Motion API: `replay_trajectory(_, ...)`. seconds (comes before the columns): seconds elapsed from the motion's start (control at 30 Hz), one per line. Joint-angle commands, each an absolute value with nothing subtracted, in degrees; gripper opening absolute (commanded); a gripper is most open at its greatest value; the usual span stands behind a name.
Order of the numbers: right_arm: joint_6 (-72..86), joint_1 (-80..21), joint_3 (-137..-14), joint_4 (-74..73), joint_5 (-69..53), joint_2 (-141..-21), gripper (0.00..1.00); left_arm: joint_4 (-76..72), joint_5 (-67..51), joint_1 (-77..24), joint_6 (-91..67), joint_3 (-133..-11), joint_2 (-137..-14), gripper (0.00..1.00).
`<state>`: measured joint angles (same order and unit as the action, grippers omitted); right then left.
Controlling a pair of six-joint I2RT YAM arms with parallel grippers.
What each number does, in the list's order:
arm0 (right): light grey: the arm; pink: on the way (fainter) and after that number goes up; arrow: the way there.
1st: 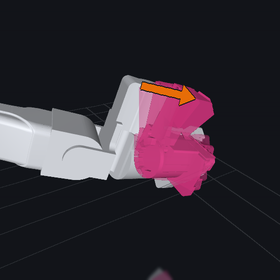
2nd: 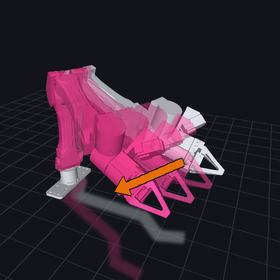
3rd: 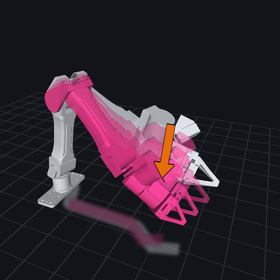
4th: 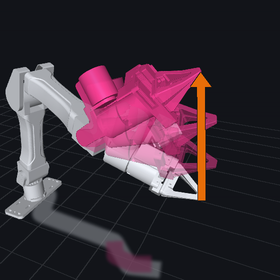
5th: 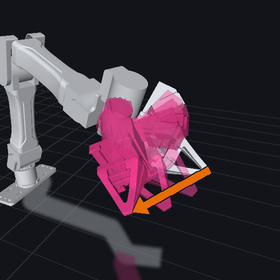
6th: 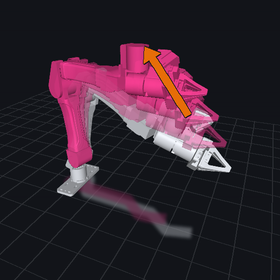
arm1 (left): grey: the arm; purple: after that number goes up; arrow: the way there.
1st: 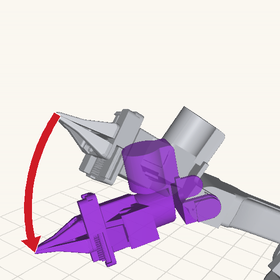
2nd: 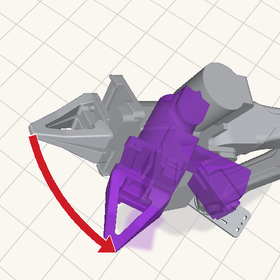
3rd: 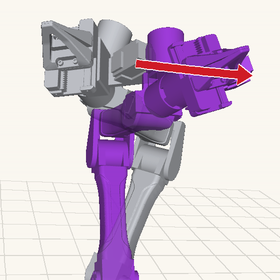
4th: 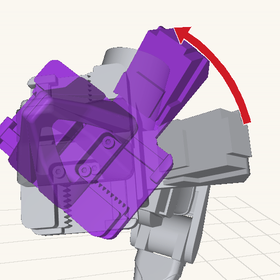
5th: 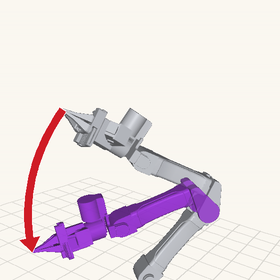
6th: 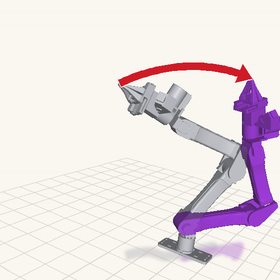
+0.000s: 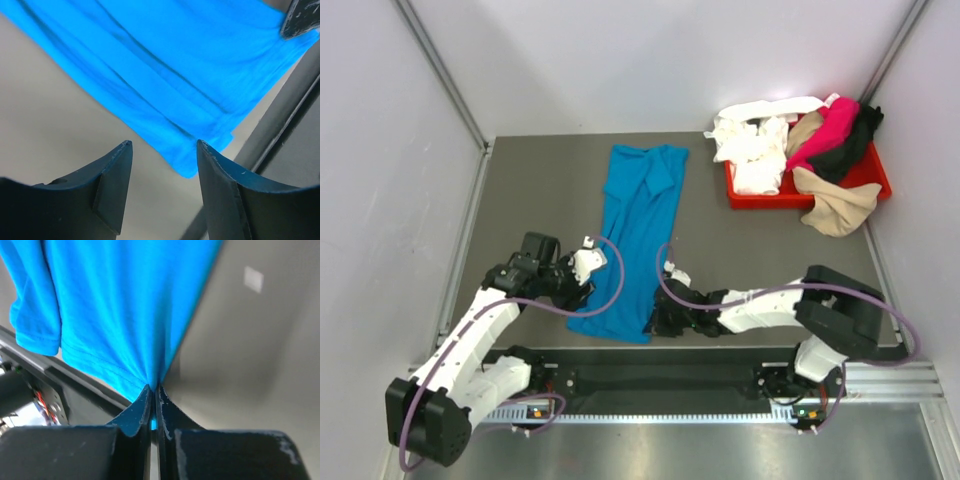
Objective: Fold and stack the t-shirts
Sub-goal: Fold the tshirt
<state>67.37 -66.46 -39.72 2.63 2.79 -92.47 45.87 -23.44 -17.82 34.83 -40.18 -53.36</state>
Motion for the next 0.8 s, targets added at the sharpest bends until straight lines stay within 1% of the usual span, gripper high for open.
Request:
replay_trajectory(0.0, 69.26, -65.48, -32.8, 0.1, 1.58, -85.81, 0.0, 39.74, -28.74, -19.86, 38.05, -36.85, -51.6, 0.59)
replay_trajectory(0.03, 69.34, -65.3, -30.17, -0.35, 1.5, -84.3, 0.0, 36.25, -29.7, -20.56, 39.1, -35.87, -51.07, 0.58)
replay_trajectory(0.07, 69.35, -65.3, -29.1, -2.18, 0.71, -82.11, 0.0, 35.08, -30.75, -21.78, 43.2, -34.03, -49.85, 0.57)
replay_trajectory(0.1, 69.35, -65.3, -28.31, -2.55, 0.27, -81.39, 0.0, 34.89, -32.24, -22.14, 43.24, -33.67, -49.66, 0.57)
replay_trajectory(0.13, 69.17, -65.22, -27.69, -2.98, 0.26, -81.04, 0.0, 36.02, -34.08, -22.24, 51.77, -33.58, -49.92, 0.58)
replay_trajectory(0.2, 67.86, -64.78, -27.69, -5.09, -1.57, -80.42, 0.0, 39.98, -36.03, -22.32, 59.99, -33.57, -51.15, 0.56)
replay_trajectory(0.23, 67.33, -64.43, -27.69, -5.53, -1.84, -80.25, 0.0, 41.73, -36.3, -22.41, 68.21, -33.75, -51.24, 0.56)
replay_trajectory(0.27, 66.45, -64.08, -27.69, -5.8, -2.11, -80.07, 0.0, 46.79, -37.08, -22.76, 72.03, -34.1, -52.2, 0.57)
replay_trajectory(0.3, 66.1, -63.38, -27.77, -5.71, -2.37, -79.89, 0.04, 49.37, -37.61, -23.11, 74.94, -35.41, -53.16, 0.67)
replay_trajectory(0.33, 65.66, -63.11, -27.95, -5.89, -2.63, -79.81, 0.24, 52.09, -38.49, -23.46, 80.28, -35.77, -54.13, 0.76)
replay_trajectory(0.37, 65.57, -62.84, -27.95, -5.89, -2.72, -79.72, 0.31, 57.25, -39.63, -23.99, 83.03, -35.77, -55.01, 0.87)
replay_trajectory(0.4, 65.65, -62.49, -27.95, -5.89, -2.72, -79.37, 0.36, 59.91, -40.94, -24.26, 86.28, -35.25, -55.45, 0.92)
replay_trajectory(0.43, 65.74, -62.49, -27.69, -5.63, -2.81, -79.19, 0.41, 61.94, -41.22, -24.26, 91.09, -34.81, -55.63, 0.94)
replay_trajectory(0.5, 65.92, -62.49, -27.77, -5.62, -3.07, -78.84, 0.45, 64.94, -39.91, -24.35, 95.68, -32.62, -55.02, 0.92)
replay_trajectory(0.53, 66.0, -62.49, -27.69, -5.62, -3.08, -78.58, 0.45, 64.95, -39.38, -24.35, 96.76, -31.82, -54.41, 0.91)
replay_trajectory(0.63, 67.23, -62.49, -26.63, -4.57, -2.73, -77.35, 0.46, 61.62, -37.71, -24.35, 98.61, -29.18, -52.47, 0.85)
replay_trajectory(0.7, 67.32, -62.49, -26.72, -5.1, -2.64, -77.17, 0.46, 59.86, -37.79, -24.43, 99.31, -28.48, -51.68, 0.84)
replay_trajectory(0.77, 67.85, -62.58, -26.98, -5.28, -2.9, -77.52, 0.46, 57.23, -38.23, -24.52, 99.67, -26.91, -50.81, 0.84)
